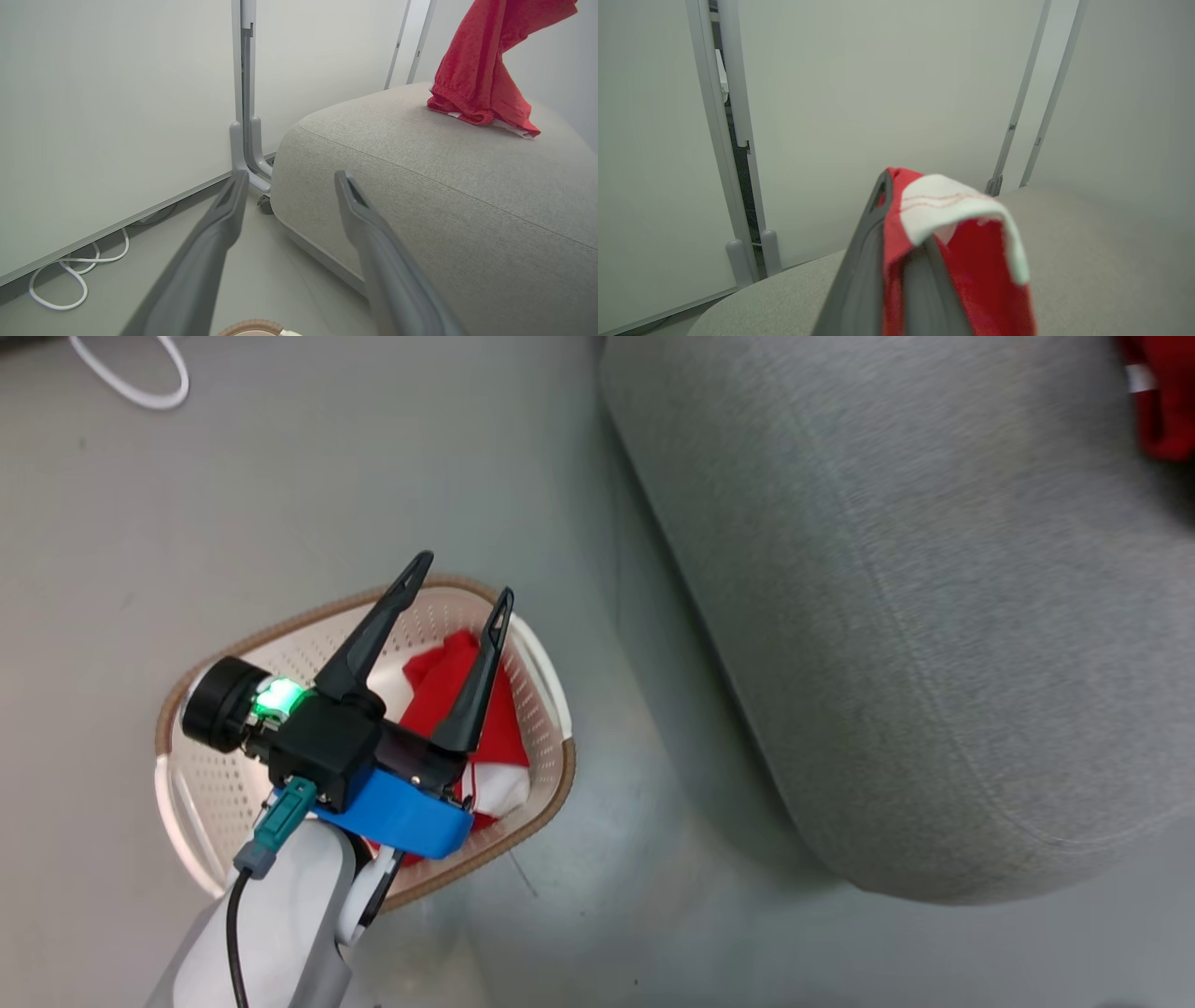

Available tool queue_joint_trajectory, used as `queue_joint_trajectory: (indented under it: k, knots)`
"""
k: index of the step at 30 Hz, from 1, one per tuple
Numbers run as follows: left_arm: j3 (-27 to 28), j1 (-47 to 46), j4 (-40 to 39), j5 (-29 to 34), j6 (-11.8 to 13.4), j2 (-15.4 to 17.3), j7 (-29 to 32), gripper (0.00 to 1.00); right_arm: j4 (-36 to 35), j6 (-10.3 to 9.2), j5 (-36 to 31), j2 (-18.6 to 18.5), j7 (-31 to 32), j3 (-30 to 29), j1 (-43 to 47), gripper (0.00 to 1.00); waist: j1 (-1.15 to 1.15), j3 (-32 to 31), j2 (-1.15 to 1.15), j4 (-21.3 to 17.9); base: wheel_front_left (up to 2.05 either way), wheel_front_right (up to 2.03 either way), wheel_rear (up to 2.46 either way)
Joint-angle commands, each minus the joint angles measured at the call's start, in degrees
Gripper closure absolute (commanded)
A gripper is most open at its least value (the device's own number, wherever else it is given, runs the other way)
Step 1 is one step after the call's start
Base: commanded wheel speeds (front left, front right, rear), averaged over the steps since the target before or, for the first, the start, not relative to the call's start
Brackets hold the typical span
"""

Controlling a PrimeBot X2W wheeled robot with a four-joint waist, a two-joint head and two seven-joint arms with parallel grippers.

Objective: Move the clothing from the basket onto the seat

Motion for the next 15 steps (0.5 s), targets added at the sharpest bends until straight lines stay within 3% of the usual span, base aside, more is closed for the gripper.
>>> queue_joint_trajectory:
  k: [1, 15]
  knots:
    - [-0.07, -1.55, -0.55, 0.38, -0.09, 0.32, -0.26, 0.0, 1.84, 0.01, -0.06, 0.55, -0.94, -1.09, 1.83, 1.0, -0.01, 4.46, 0.0, 2.68, 0.0, 0.0, 0.0]
    - [-0.61, -2.68, 0.33, 0.36, -0.09, -0.92, -0.26, 0.0, 17.45, 0.01, -2.99, 3.23, -6.73, -4.12, 6.48, 1.0, -0.01, 6.49, 0.0, 5.26, 0.0, 0.0, 0.0]
